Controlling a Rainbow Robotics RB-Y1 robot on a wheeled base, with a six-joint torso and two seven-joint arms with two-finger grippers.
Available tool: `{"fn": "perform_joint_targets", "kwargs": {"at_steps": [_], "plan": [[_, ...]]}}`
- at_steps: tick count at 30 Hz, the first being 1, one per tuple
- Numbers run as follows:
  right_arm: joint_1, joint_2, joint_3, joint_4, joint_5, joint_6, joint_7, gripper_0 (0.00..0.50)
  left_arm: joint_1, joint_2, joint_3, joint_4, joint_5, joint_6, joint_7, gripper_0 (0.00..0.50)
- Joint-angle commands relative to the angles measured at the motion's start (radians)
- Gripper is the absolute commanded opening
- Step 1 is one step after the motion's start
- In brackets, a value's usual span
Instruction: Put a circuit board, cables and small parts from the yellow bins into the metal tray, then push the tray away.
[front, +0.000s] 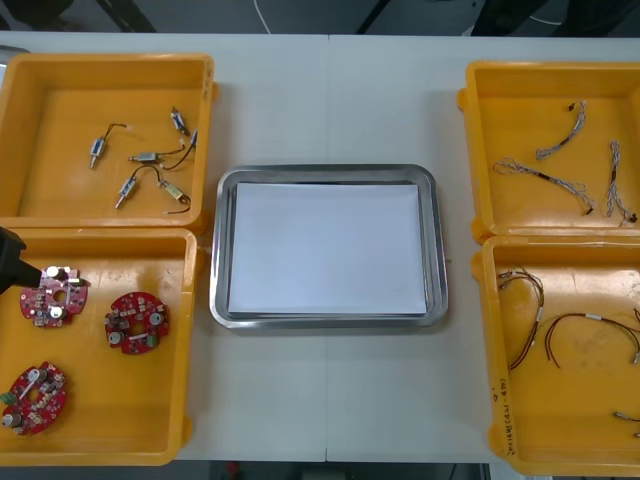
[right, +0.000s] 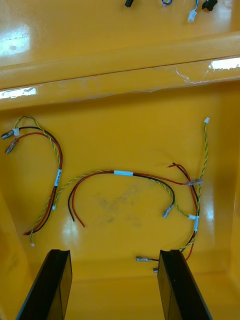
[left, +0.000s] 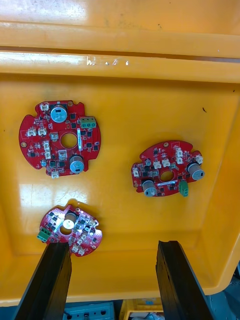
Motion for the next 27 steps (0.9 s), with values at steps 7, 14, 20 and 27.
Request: {"fn": "perform_joint_targets", "kwargs": {"at_steps": [7, 14, 20, 27], "plan": [[-0.036, -0.066, -0.037, -0.027, 0.007, 0.003, 0.044, 0.500, 0.019, 0.042, 0.030, -0.004, -0.008, 0.006, -0.038, 0.500], [0.015, -0.054, -0.040, -0.087, 0.058, 0.003, 0.042, 0.500, 0.053, -0.014, -0.001, 0.011, -0.016, 0.006, -0.001, 0.500], [0.067, -0.054, -0.066, -0.087, 0.047, 0.003, 0.054, 0.500, 0.045, -0.013, -0.001, 0.007, -0.017, 0.006, -0.003, 0.500], [0.122, -0.054, -0.115, -0.087, 0.027, 0.003, 0.077, 0.500, 0.046, 0.001, 0.001, 0.002, -0.030, 0.006, -0.004, 0.500]]}}
